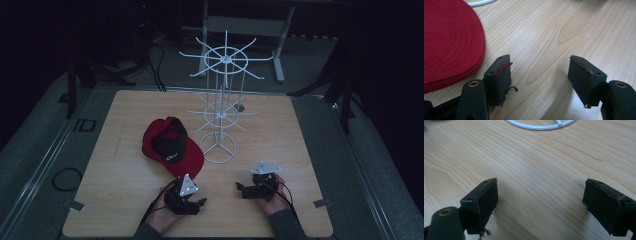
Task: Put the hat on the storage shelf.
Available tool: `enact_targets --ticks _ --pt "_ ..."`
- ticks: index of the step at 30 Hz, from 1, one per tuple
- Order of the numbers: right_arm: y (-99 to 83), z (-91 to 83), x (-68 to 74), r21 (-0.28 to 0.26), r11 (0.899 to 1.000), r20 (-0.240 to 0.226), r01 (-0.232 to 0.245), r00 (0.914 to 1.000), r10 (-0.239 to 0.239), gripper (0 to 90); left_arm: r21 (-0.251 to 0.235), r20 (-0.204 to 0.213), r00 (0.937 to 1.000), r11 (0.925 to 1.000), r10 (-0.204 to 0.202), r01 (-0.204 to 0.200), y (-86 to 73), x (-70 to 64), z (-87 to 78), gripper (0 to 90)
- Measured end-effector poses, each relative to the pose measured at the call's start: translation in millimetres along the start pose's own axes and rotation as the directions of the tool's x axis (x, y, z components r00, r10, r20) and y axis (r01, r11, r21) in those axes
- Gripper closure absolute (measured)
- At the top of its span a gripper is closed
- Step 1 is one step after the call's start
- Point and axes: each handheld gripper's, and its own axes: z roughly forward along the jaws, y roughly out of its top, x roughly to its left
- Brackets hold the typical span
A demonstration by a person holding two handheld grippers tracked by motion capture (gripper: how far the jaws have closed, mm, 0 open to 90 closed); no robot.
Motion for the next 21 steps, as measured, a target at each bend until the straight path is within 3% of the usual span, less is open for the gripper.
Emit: enact_targets --ticks 16,21 --pt "-0.1 -0.1 0.1 -0.001 1.0 0.001 0.0 1.0 0.0 12.8 -0.004 -0.006 1.0 1.0 -0.005 0.005 -1.8 -0.4 -1.5 36.2" --pt "-0.1 -0.1 0.1 -0.001 1.0 0.001 0.0 1.0 0.0 12.8 -0.004 -0.021 0.9996 0.9998 -0.018 0.018 -4.0 -0.5 -5.8 47.2"
